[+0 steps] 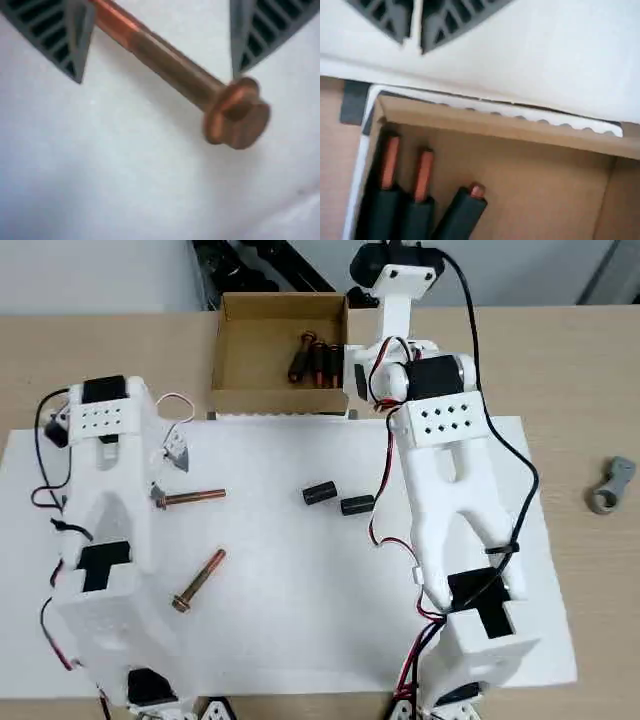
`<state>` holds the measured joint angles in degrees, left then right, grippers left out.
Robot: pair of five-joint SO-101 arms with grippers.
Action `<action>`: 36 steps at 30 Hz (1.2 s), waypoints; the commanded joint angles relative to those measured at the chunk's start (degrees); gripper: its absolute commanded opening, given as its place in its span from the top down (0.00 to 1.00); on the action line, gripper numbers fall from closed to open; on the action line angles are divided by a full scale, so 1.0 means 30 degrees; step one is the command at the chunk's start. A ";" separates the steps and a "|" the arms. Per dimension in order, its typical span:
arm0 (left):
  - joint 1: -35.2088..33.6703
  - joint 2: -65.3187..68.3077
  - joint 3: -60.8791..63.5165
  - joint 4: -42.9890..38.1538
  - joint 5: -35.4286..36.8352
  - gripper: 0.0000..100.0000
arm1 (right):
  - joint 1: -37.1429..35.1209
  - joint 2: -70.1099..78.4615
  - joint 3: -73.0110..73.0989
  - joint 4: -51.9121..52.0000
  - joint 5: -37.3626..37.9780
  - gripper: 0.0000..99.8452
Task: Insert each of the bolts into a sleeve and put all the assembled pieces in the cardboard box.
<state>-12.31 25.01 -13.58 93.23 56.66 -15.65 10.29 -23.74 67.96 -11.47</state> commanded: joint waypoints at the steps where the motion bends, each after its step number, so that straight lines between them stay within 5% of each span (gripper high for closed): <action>1: 0.0410 0.0469 -0.0689 -0.0293 0.0381 0.82 | 0.0073 -0.1099 -0.0879 0.0044 -0.0264 0.99; 14: 0.0029 0.4103 -0.0835 -0.1143 0.0381 0.82 | 0.0161 -0.1070 -0.0879 0.0044 -0.0264 0.99; 18: -0.0586 0.4161 -0.0864 -0.1114 0.0205 0.92 | 0.0161 -0.1070 -0.0879 0.0044 -0.0264 0.99; 20: -0.0791 0.4132 -0.1011 -0.1143 -0.0791 1.00 | 0.0073 -0.1070 -0.0879 0.0044 -0.0264 0.99; 25: -0.0703 0.4103 -0.3150 0.0733 -0.1788 1.00 | -0.0220 -0.1099 -0.0879 0.0308 -0.0293 1.00; 36: 0.0527 0.3282 -0.7927 0.2403 -0.6916 1.00 | -0.2564 -0.1099 -0.0879 0.6608 -0.1905 1.00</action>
<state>-12.04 38.11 -33.54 98.77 40.40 -22.24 10.29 -23.74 84.66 -13.14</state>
